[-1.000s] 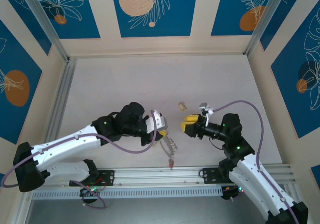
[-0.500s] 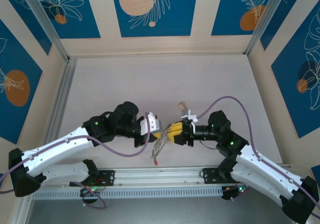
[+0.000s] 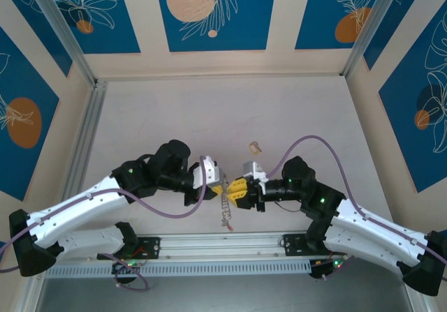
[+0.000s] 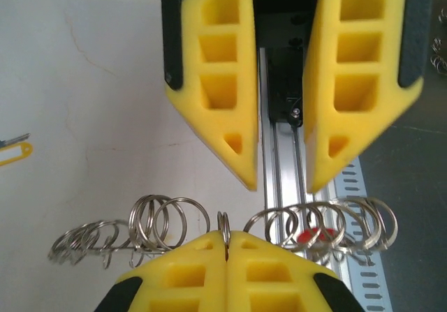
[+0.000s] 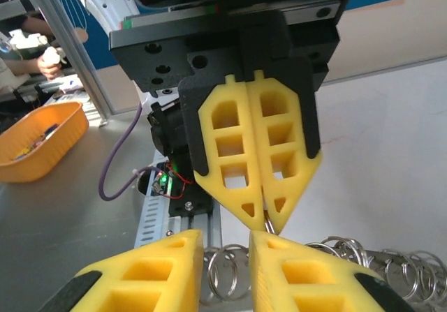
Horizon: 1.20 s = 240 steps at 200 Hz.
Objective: Put the keys on the keyring
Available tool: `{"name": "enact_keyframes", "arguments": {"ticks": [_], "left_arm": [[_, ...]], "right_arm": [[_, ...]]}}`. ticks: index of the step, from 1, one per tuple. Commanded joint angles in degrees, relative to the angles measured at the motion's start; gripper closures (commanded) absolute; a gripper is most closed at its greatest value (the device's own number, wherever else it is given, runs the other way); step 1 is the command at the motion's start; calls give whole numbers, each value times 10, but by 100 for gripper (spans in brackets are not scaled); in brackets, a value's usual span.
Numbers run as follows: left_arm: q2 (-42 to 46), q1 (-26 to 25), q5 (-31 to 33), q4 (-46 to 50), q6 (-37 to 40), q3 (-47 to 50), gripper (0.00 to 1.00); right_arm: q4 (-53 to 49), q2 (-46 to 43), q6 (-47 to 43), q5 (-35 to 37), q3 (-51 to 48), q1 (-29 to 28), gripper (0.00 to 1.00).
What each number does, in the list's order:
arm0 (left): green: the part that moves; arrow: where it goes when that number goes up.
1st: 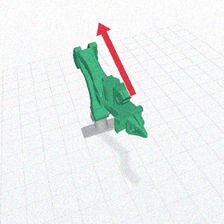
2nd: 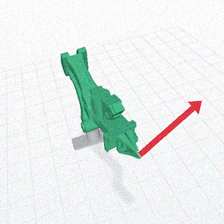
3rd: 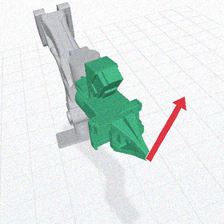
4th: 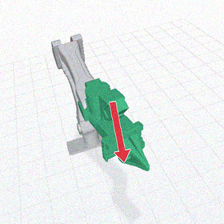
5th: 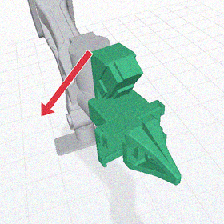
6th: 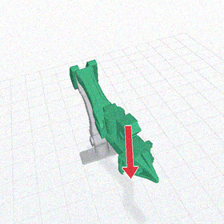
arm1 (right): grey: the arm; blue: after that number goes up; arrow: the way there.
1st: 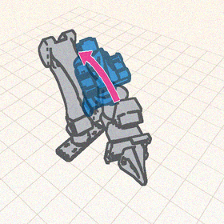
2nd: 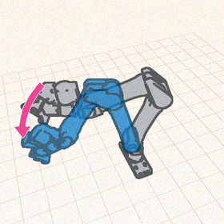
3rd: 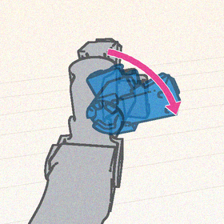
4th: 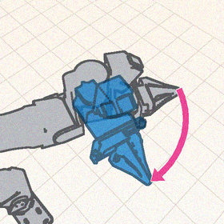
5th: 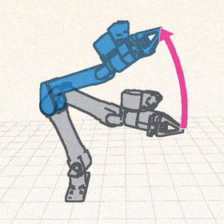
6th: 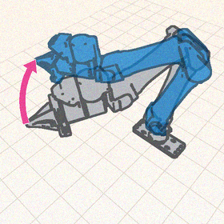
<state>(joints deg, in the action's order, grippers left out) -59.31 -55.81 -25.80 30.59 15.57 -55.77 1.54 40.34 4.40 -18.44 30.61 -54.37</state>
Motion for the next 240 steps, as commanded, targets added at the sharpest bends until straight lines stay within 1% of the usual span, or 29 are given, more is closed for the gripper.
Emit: {"name": "enact_keyframes", "arguments": {"ticks": [1,54,72,88,112,133,154,211,240], "left_arm": [[10,8,-34,9,13,-28,100],[12,8,-46,21,17,-35,100],[13,8,-46,26,19,-35,100],[15,9,-46,28,21,-35,100],[18,9,-45,33,22,-35,100],[18,9,-44,36,25,-35,100],[18,9,-48,35,24,-37,100],[23,9,-50,34,24,-34,100],[24,9,-52,30,24,-32,100]], "right_arm": [[-26,9,-50,54,21,-23,76],[-19,24,-62,61,23,-33,81],[-17,19,-61,68,23,-34,81],[-20,10,-61,75,23,-34,79],[-28,-10,-63,91,23,-34,73],[-31,-11,-64,98,24,-34,71],[-26,2,-62,89,26,-34,70],[0,32,-58,69,30,-34,71],[12,48,-53,57,31,-35,75]]}}
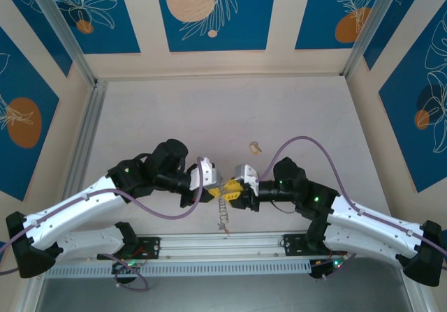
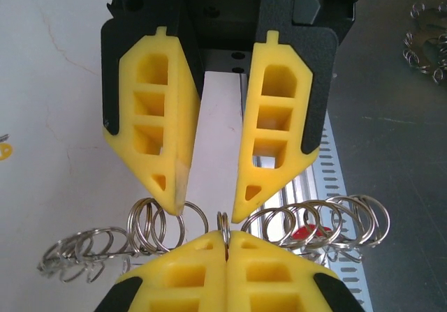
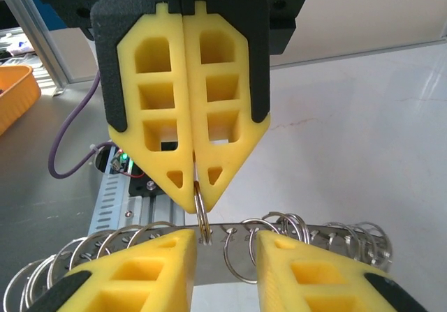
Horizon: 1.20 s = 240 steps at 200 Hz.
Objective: Put the keys on the keyring
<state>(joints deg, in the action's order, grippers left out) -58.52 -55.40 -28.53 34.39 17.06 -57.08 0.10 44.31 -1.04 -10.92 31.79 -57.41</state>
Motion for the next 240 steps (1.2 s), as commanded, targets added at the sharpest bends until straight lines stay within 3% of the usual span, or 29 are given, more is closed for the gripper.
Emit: {"name": "enact_keyframes", "arguments": {"ticks": [1,31,84,123,143,158,198,240], "left_arm": [[17,5,-24,-8,9,-19,100],[12,5,-23,-6,10,-21,100],[5,4,-23,-16,6,-19,100],[12,5,-2,-26,-2,-17,100],[35,8,-2,-41,-17,-6,71],[59,17,-14,-57,-36,7,59],[105,35,-43,-129,-83,51,57],[106,39,-63,-234,-116,81,63]], "right_arm": [[26,9,1,-19,19,-5,75],[33,17,0,-22,22,-9,79],[30,21,-6,-20,21,-13,100],[34,8,0,4,17,-8,100],[65,-19,25,6,0,8,100],[101,-43,55,-16,-19,28,100],[199,-69,118,-82,-42,55,100],[277,-53,145,-110,-43,56,100]]}}
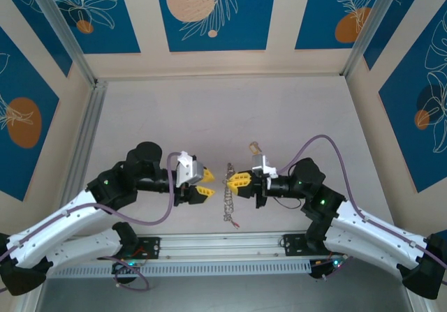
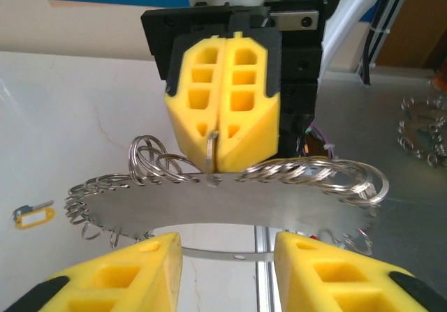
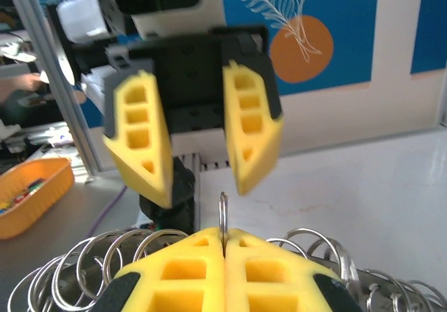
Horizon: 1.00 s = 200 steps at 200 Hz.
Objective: Put the keys on the keyring
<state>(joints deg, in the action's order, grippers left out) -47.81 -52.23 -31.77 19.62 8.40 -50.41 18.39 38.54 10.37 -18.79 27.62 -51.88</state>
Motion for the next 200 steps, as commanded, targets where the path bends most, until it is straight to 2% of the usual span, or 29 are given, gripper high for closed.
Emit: {"name": "enact_keyframes", "arguments": {"ticks": [1,70,139,200], "left_arm": [[-2,7,-30,-87,-29,14,64],[2,9,-54,-154,-48,21,75],[-15,9,-74,-190,-65,24,77],[-36,9,-80,-195,-66,24,85]], "right_arm": [[98,5,31,-32,-1,0,100],[153,23,53,-38,-10,-2,100],[167,34,55,-38,-11,-2,100],[174,35,54,-37,-9,-2,100]]}}
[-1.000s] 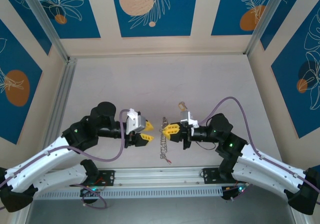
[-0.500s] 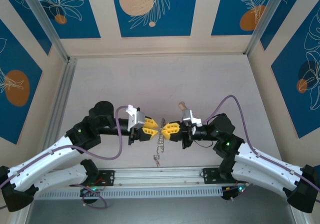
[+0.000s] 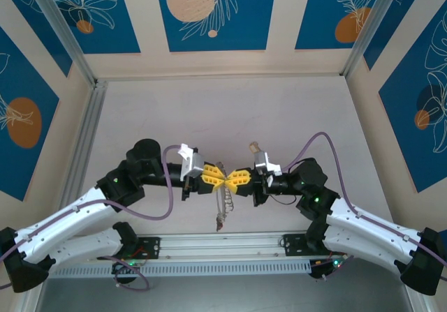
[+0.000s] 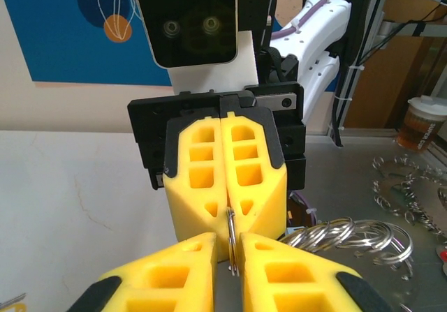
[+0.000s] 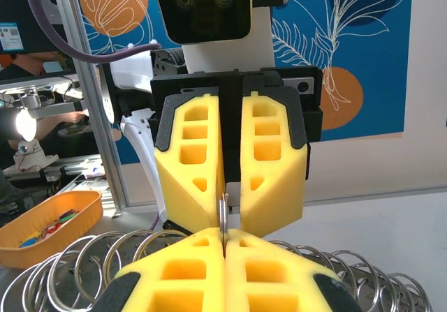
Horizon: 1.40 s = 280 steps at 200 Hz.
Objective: Put the keys on the keyring
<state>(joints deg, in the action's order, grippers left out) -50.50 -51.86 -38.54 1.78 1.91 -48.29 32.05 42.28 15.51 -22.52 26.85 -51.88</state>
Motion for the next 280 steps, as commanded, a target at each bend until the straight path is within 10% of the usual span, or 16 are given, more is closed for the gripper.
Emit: {"name": "enact_keyframes", "arguments": {"ticks": [1,75,125,191,234,280], "left_arm": [[-10,5,-13,-16,-1,3,86],[-9,5,-16,-30,6,3,100],[4,12,54,33,50,4,100],[29,82,72,-12,-4,84,100],[52,93,118,-17,-31,113,100],[108,93,195,-17,-72,162,100]], "right_arm": [[37,-3,3,1,-1,-2,100],[28,5,3,18,-1,-2,100],[-127,-31,-22,100,8,5,31],[-413,-109,41,183,68,191,27],[-524,116,70,125,169,362,33],[-532,315,49,235,250,312,37]]}}
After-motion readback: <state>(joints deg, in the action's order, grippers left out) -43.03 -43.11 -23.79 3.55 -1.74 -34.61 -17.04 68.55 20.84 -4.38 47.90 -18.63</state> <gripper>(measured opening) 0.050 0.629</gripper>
